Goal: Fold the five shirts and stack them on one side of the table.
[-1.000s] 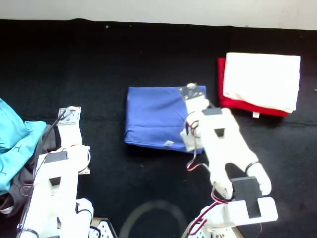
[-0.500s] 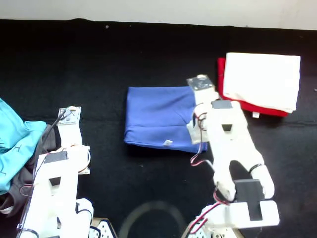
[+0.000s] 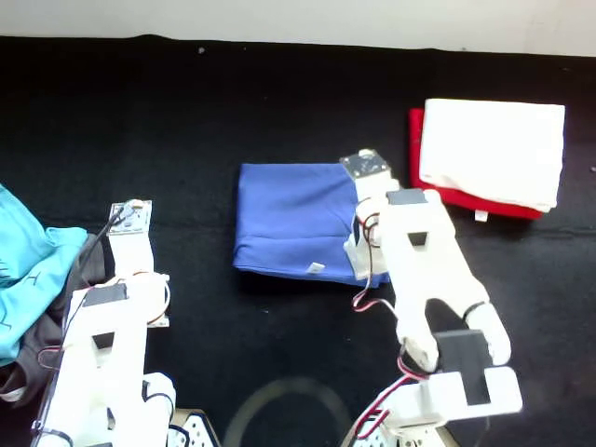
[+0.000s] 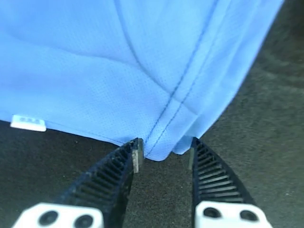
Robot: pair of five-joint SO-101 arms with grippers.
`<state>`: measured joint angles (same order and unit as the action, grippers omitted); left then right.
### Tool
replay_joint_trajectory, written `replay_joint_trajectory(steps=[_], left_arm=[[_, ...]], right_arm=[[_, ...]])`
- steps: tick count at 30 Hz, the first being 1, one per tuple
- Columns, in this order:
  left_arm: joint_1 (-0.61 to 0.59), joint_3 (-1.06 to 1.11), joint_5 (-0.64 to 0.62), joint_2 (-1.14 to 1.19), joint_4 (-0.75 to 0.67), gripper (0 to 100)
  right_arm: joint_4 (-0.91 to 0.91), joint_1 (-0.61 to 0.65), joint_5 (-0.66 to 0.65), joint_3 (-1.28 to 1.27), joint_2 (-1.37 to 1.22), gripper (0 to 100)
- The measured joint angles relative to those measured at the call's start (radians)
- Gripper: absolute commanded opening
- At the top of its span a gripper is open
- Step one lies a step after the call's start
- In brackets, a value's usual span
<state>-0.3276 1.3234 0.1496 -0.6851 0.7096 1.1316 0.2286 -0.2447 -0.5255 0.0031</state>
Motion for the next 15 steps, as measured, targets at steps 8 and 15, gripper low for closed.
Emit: replay_joint_trajectory(steps=[8, 15], left_arm=[[0.0, 0.0, 0.0, 0.0, 0.0, 1], [0.0, 0.0, 0.0, 0.0, 0.0, 1]], right_arm=[[-0.008, 0.0, 0.0, 0.04, -0.025, 1.7], [0.018, 0.0, 0.0, 0.11, -0.025, 1.2]])
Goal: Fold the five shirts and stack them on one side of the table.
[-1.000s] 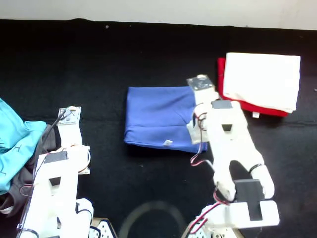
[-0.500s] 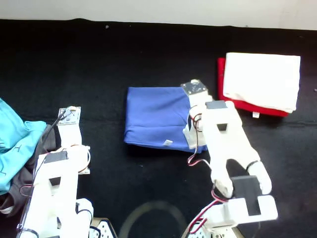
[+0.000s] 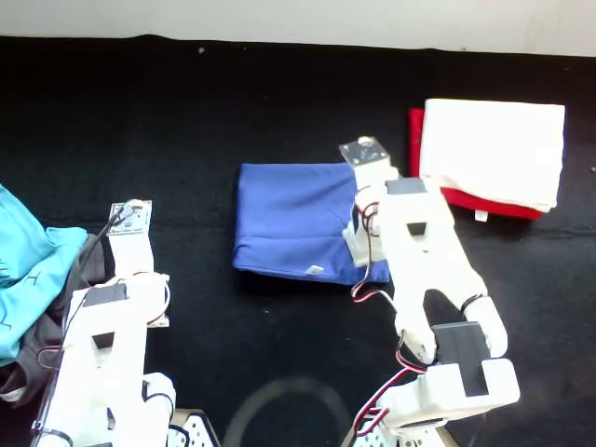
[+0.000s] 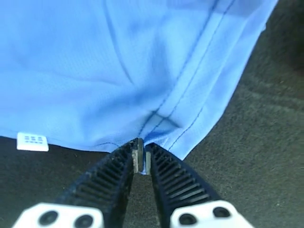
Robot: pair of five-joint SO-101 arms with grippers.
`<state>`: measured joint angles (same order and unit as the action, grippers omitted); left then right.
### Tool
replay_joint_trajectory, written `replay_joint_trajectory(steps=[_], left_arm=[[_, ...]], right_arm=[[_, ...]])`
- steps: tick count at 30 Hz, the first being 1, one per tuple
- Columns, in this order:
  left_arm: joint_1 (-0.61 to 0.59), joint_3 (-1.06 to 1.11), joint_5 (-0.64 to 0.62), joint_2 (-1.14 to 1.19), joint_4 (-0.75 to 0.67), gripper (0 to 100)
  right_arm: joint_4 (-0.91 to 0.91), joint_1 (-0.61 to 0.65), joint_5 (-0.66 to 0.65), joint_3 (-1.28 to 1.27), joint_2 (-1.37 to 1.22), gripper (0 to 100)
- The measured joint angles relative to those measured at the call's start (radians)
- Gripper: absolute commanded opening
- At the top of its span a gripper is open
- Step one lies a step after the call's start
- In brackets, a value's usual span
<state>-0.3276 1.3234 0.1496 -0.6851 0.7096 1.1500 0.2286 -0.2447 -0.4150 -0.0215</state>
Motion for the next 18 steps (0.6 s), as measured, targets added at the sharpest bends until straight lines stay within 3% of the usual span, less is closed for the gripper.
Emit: replay_joint_trajectory(steps=[9, 18], left_arm=[[0.0, 0.0, 0.0, 0.0, 0.0, 1], [0.0, 0.0, 0.0, 0.0, 0.0, 1]], right_arm=[[0.017, -0.098, -0.002, 0.049, 0.0, 1.1], [0.063, -0.164, -0.149, 0.049, -0.008, 2.1]])
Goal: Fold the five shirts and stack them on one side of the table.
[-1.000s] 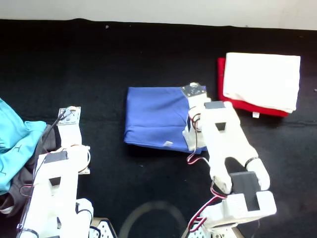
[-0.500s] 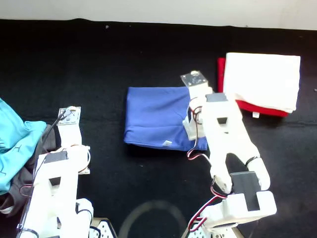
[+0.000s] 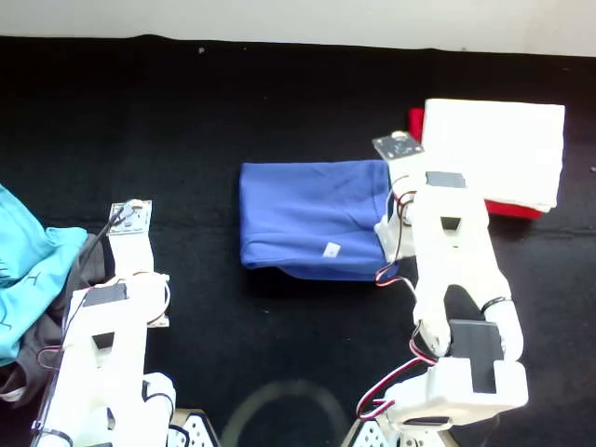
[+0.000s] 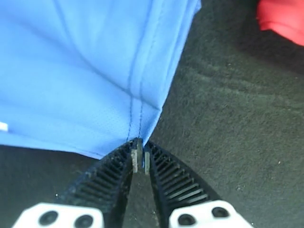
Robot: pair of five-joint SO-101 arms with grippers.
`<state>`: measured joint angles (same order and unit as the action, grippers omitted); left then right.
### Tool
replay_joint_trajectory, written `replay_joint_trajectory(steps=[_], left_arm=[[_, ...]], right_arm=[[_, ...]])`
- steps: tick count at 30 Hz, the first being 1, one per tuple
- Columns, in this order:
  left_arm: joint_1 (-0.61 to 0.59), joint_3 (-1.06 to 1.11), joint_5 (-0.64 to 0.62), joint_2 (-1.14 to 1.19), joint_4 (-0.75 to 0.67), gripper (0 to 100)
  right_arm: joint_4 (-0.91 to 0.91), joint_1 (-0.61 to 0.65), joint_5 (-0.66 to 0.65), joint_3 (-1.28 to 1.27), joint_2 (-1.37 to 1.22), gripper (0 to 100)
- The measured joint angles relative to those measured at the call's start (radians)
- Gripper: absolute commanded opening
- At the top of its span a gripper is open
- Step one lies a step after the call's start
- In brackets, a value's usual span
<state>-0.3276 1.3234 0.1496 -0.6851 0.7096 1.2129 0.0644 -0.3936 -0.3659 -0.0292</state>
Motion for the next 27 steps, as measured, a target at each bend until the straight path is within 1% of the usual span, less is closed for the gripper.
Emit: replay_joint_trajectory(steps=[2, 5, 6, 11, 15, 18, 21, 23, 27], left_arm=[[0.0, 0.0, 0.0, 0.0, 0.0, 1], [0.0, 0.0, 0.0, 0.0, 0.0, 1], [0.0, 0.0, 0.0, 0.0, 0.0, 1], [0.0, 0.0, 0.0, 0.0, 0.0, 1], [0.0, 0.0, 0.0, 0.0, 0.0, 1], [0.0, 0.0, 0.0, 0.0, 0.0, 1], [0.0, 0.0, 0.0, 0.0, 0.0, 1], [0.0, 0.0, 0.0, 0.0, 0.0, 1], [0.0, 0.0, 0.0, 0.0, 0.0, 1]], right_arm=[[0.005, 0.006, -0.005, 0.0, 0.0, 6.7], [0.028, 0.021, -0.005, 0.008, 0.0, 17.3], [0.046, 0.023, -0.005, 0.02, 0.0, 19.0], [0.187, 0.021, 0.015, 0.193, 0.0, 19.0], [0.201, 0.031, 0.183, 0.344, 0.008, 19.8], [0.201, 0.078, 0.288, 0.373, -0.008, 27.4], [0.198, 0.132, 0.382, 0.39, -0.089, 36.6], [0.184, 0.149, 0.446, 0.416, -0.16, 39.0], [0.169, 0.15, 0.489, 0.506, -0.311, 39.0]])
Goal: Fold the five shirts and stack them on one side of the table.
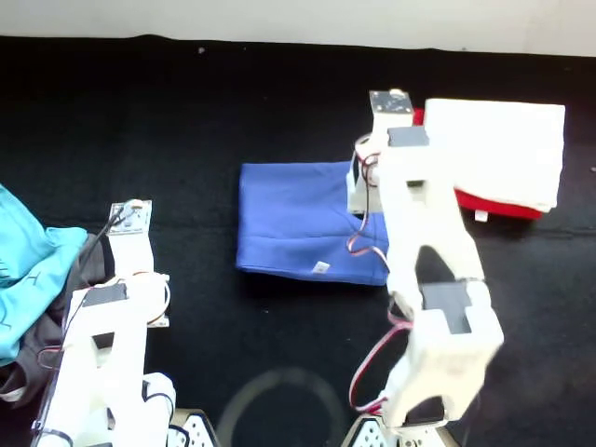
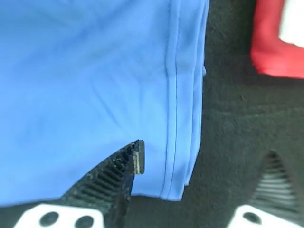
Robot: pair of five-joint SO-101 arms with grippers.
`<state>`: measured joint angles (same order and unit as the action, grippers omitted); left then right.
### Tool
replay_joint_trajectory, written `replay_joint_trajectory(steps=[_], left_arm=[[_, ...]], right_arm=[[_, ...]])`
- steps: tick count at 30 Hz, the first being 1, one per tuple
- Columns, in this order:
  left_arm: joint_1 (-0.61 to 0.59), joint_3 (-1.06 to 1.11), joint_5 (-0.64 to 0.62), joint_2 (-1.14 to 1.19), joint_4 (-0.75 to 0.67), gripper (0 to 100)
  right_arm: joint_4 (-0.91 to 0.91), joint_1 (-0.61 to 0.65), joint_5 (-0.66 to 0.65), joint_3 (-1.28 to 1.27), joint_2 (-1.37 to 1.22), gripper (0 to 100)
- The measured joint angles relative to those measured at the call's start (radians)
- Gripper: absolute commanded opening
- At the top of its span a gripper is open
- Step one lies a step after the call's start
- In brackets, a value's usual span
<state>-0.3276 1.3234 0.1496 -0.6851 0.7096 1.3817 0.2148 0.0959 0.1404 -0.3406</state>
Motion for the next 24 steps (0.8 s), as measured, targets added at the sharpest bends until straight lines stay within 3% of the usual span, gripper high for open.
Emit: replay_joint_trajectory(steps=[10, 12, 16, 18, 24], left_arm=[[0.0, 0.0, 0.0, 0.0, -0.008, 1], [0.0, 0.0, 0.0, 0.0, -0.008, 1], [0.0, 0.0, 0.0, 0.0, -0.008, 1], [0.0, 0.0, 0.0, 0.0, -0.008, 1], [0.0, 0.0, 0.0, 0.0, -0.008, 1]], right_arm=[[-0.002, 0.002, 0.011, 0.195, -0.267, 38.1], [-0.005, 0.005, 0.011, 0.21, -0.308, 30.8], [0.002, 0.005, 0.011, 0.245, -0.358, 0.2], [0.003, 0.005, 0.011, 0.247, -0.365, 3.4], [0.011, -0.003, 0.011, 0.241, -0.348, 0.7]])
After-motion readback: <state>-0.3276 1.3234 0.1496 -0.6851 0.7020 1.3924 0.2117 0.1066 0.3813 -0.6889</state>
